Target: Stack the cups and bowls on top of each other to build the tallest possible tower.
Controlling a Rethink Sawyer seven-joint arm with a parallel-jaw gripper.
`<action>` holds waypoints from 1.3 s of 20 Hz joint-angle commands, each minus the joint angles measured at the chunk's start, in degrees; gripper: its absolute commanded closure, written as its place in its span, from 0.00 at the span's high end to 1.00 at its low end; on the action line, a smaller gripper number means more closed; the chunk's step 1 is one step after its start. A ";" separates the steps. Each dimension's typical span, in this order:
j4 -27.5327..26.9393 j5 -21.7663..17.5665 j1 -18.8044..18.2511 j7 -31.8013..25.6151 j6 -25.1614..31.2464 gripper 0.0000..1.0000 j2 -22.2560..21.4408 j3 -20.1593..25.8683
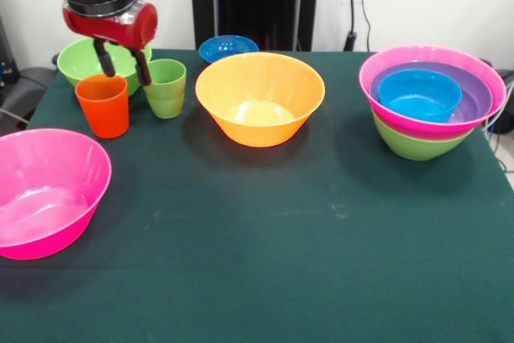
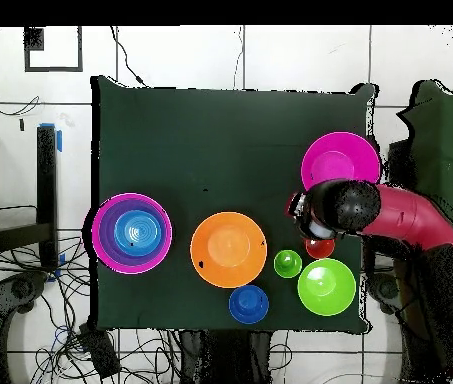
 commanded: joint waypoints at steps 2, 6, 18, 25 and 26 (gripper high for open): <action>6.54 -3.53 0.80 -6.52 -5.72 1.00 3.10 2.06; 5.98 -3.93 0.88 -6.53 -6.06 1.00 3.80 2.04; -1.51 -5.83 0.42 -12.00 -4.06 1.00 8.01 3.00; -2.92 -6.52 -0.28 -13.79 -2.01 1.00 6.72 3.32; -2.95 -6.59 -0.30 -13.98 -1.34 1.00 6.20 3.36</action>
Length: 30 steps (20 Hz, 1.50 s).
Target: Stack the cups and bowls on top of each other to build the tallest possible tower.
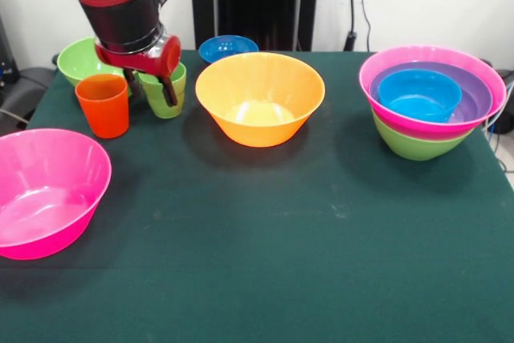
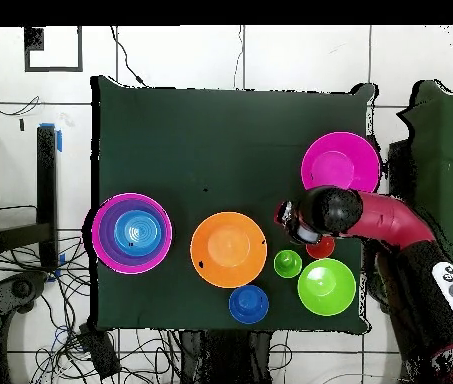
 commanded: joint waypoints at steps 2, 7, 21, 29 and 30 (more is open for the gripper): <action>-2.08 -4.63 0.10 -14.33 1.76 1.00 -2.27 2.90; -1.28 -4.44 -0.24 -14.76 4.07 1.00 -5.05 2.89; 0.58 -5.66 -1.28 -12.72 0.25 1.00 -0.48 2.89; 1.81 -6.45 -0.77 -8.91 -1.23 1.00 -0.37 1.16; 1.79 -6.52 -0.79 -8.79 -1.00 1.00 -0.29 1.06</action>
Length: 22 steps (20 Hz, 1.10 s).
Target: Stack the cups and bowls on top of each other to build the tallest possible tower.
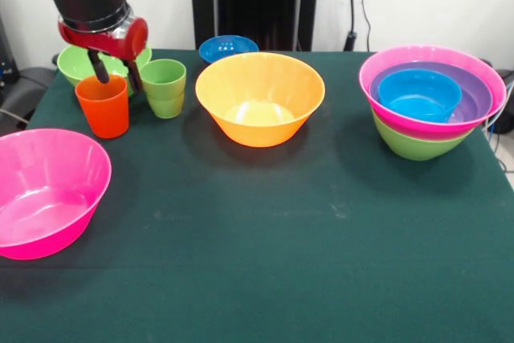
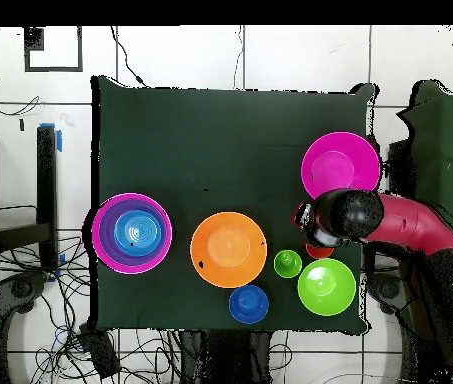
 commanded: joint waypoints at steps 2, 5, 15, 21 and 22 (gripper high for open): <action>1.65 -4.52 1.12 -8.78 -2.84 1.00 3.60 1.00; 1.24 -4.99 1.03 -8.45 -3.31 1.00 4.49 0.90; -1.95 -6.51 0.45 -9.66 -2.63 1.00 6.46 0.93; -3.92 -7.52 -0.02 -10.16 -3.81 1.00 9.11 1.17; -4.42 -7.79 -0.16 -10.34 -4.11 1.00 9.65 1.17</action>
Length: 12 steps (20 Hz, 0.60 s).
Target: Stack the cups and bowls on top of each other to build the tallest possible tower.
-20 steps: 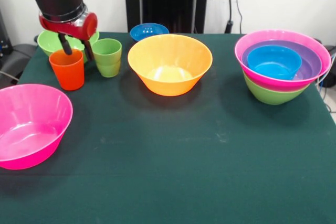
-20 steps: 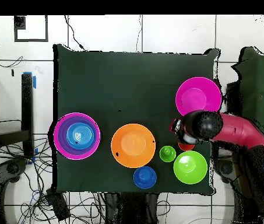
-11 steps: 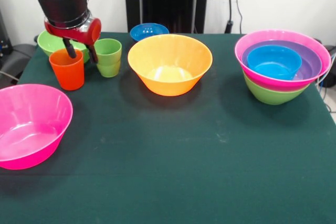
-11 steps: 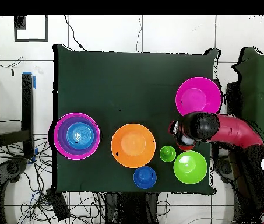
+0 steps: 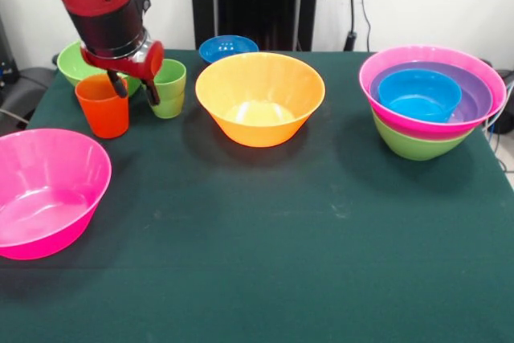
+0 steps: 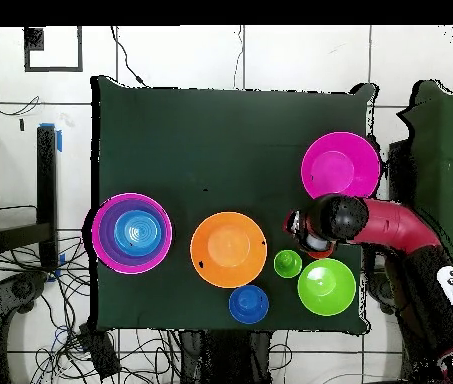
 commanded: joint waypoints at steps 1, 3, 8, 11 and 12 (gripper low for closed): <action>-3.91 -5.30 -0.18 -10.45 -4.26 1.00 4.60 1.09; -4.61 -5.66 -0.38 -10.97 -4.34 1.00 5.18 1.20; -6.25 -6.19 -0.81 -12.37 -4.56 1.00 6.58 1.43; -6.07 -6.28 -0.86 -12.47 -4.70 1.00 6.47 1.59; -5.93 -6.23 -0.85 -12.51 -4.57 1.00 6.26 1.62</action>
